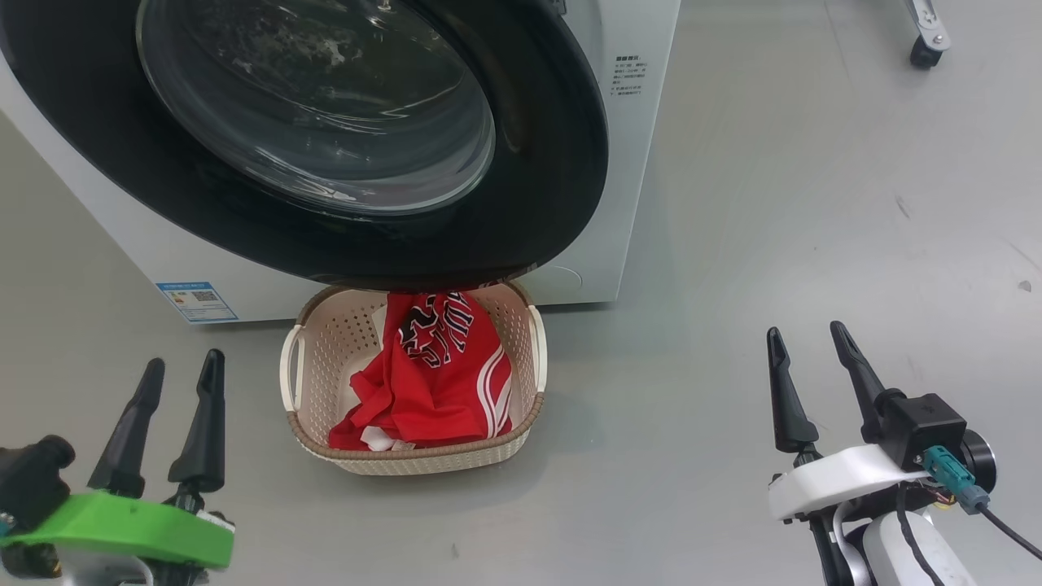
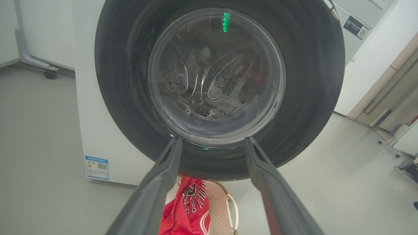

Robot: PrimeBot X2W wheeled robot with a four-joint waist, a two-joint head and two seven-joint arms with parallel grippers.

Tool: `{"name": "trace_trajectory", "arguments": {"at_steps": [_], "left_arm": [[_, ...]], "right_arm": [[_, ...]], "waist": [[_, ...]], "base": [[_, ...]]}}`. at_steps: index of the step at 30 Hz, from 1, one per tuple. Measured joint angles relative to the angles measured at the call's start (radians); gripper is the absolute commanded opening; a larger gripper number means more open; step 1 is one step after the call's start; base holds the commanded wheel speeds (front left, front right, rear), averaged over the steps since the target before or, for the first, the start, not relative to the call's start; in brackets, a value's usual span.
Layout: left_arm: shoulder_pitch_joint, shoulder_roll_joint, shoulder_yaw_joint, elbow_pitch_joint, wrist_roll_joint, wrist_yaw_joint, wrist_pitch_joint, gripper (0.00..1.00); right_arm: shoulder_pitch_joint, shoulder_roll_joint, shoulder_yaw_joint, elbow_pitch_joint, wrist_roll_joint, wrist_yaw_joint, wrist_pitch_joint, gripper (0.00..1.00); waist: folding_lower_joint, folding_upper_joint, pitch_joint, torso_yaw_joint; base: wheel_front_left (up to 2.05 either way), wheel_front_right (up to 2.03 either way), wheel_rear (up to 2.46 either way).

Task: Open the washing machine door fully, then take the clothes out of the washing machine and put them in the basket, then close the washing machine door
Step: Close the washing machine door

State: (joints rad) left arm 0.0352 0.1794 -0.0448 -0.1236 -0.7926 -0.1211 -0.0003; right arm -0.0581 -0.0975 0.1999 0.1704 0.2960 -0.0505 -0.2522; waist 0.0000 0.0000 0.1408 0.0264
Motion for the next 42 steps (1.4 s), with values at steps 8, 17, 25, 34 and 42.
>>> {"name": "trace_trajectory", "arguments": {"at_steps": [8, 17, 25, 34, 42], "left_arm": [[0.043, 0.022, -0.046, 0.018, 0.235, 0.04, -0.1, 1.0], [0.067, 0.019, -0.095, 0.055, 0.385, 0.119, -0.16, 1.0], [0.078, -0.014, -0.128, 0.078, 0.416, 0.164, -0.179, 1.0], [0.078, -0.038, -0.142, 0.089, 0.426, 0.179, -0.196, 1.0], [0.078, -0.04, -0.147, 0.102, 0.452, 0.191, -0.199, 1.0]], "right_arm": [[0.017, -0.007, -0.004, -0.001, -0.007, -0.005, 0.0, 1.0], [0.035, -0.006, 0.001, -0.003, -0.007, -0.006, 0.0, 1.0], [0.052, -0.006, 0.004, -0.002, -0.016, -0.014, 0.0, 1.0], [0.065, -0.007, 0.003, -0.004, -0.017, -0.018, 0.002, 1.0], [0.068, -0.007, 0.002, -0.009, -0.017, -0.023, 0.011, 1.0]], "waist": [[0.0, 0.0, -0.024, 0.006], [0.0, 0.0, -0.033, 0.006], [0.0, 0.0, -0.036, 0.003], [0.0, 0.0, -0.04, 0.004], [0.0, 0.0, -0.041, 0.007]], "base": [[0.0, 0.0, 0.0], [0.0, 0.0, 0.0], [0.0, 0.0, 0.0], [0.0, 0.0, 0.0], [0.0, 0.0, 0.0]]}}
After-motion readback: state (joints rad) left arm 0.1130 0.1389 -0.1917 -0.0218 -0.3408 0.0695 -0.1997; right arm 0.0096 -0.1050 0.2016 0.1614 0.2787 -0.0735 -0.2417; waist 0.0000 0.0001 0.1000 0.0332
